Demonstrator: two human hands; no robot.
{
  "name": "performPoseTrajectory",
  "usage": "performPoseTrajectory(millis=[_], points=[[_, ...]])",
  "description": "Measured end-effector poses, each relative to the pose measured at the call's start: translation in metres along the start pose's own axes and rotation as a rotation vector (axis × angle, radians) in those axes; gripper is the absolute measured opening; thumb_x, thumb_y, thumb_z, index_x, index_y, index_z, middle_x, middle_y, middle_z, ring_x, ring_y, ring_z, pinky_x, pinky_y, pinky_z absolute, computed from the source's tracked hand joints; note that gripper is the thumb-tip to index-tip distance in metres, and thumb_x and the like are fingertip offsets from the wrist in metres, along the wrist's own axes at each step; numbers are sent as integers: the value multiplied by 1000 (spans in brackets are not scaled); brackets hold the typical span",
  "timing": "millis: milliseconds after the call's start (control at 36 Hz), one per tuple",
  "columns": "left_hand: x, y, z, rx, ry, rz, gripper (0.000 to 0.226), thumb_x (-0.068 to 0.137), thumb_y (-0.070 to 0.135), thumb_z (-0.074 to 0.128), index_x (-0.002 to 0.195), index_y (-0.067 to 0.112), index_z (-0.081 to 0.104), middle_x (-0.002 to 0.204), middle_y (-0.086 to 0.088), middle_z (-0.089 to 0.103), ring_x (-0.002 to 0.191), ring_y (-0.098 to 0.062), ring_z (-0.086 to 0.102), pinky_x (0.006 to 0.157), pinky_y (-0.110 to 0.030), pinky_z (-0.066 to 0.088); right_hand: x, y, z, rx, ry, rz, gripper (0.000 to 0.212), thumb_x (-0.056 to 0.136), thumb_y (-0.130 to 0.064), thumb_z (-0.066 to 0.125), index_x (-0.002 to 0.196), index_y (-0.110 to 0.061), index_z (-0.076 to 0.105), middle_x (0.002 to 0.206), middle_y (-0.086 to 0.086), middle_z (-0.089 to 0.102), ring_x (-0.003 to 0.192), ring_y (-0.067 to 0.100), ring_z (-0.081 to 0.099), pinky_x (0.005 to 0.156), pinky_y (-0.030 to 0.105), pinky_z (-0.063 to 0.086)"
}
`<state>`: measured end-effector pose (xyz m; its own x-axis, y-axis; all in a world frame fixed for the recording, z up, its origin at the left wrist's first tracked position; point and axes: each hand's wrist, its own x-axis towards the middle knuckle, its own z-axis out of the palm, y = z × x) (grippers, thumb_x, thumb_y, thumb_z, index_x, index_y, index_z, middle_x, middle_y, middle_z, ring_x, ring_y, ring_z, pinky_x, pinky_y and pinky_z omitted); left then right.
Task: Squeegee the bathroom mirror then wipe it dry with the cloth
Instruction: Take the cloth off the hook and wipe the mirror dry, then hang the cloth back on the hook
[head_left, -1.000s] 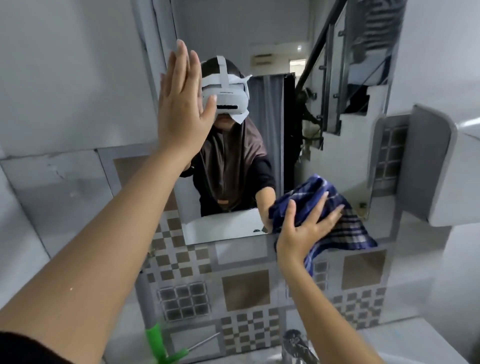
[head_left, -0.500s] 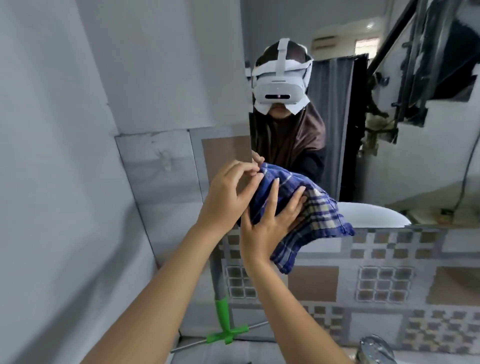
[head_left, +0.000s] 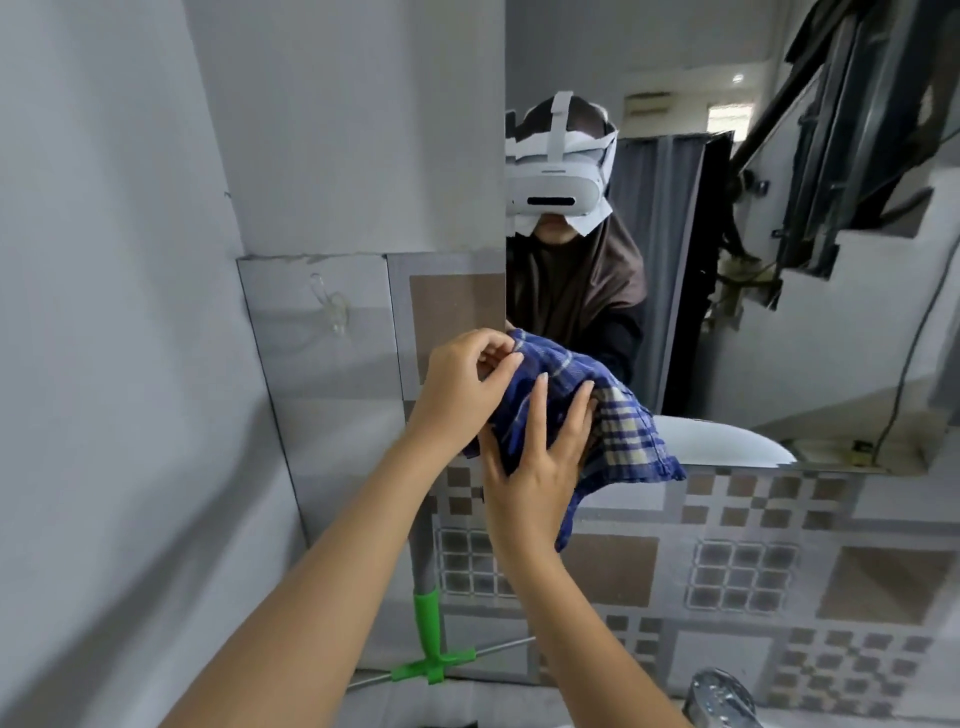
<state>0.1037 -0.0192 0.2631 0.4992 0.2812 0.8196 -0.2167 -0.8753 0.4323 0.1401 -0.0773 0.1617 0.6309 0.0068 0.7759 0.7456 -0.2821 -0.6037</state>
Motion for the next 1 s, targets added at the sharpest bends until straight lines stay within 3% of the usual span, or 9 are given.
performPoseTrajectory(millis=[194,278,361,417,472,611,722,861,1000], points=[[4,13,-22,36,-80,19,9,89,9,60,95,6,65,92,-4,66,81,-10,60,74,-11,47,1,-8,-47,120,-10,-148,48,96,-27,47,142,-21,34,154,6,22,141,22,24,103,53,38],[-1,18,-40,86,-143,72,9,89,9,58,95,8,65,92,-2,65,82,-10,60,76,-19,50,15,-17,-67,278,-70,-161,43,98,-22,43,140,-17,40,152,4,30,140,15,27,107,43,38],[-8,26,-62,96,-229,147,12,88,6,59,96,9,67,90,-1,64,82,-7,59,77,-19,50,29,-32,-83,389,-261,-101,40,98,-17,42,138,-18,42,144,-2,42,133,6,36,108,26,35],[-12,32,-77,84,-275,191,13,87,3,60,96,8,68,89,2,63,83,-5,59,76,-15,48,38,-40,-91,381,-406,-85,38,98,-16,42,135,-20,47,131,1,57,112,0,50,92,9,40],[-16,37,-90,70,-303,214,15,86,2,61,97,8,69,88,5,62,84,-3,59,76,-12,47,41,-48,-95,386,-523,-92,37,97,-15,44,133,-21,49,116,4,66,90,-1,55,73,4,40],[-30,43,-121,73,-330,192,13,87,2,60,94,10,68,88,5,63,83,-4,60,72,-14,48,32,-67,-99,513,-610,-82,24,91,-17,57,114,-18,65,105,-7,69,96,0,62,85,18,49],[-53,35,-139,54,-257,56,13,90,4,56,90,17,59,90,8,60,84,-7,59,74,-14,48,34,-81,-100,577,-621,-73,9,84,-18,68,92,-18,71,83,-6,71,79,3,66,74,17,51],[-88,15,-139,-102,-137,-162,14,90,10,56,93,24,55,86,2,58,75,-12,60,68,-20,50,46,-110,-91,460,-624,-161,3,81,-17,70,80,-18,68,67,-14,63,62,-5,58,58,9,45],[-100,-4,-130,-211,78,-306,18,83,11,67,96,22,66,91,6,67,79,-12,65,73,-20,51,60,-114,-67,318,-574,-165,11,81,-24,69,73,-28,62,59,-11,60,57,6,57,59,35,53]])
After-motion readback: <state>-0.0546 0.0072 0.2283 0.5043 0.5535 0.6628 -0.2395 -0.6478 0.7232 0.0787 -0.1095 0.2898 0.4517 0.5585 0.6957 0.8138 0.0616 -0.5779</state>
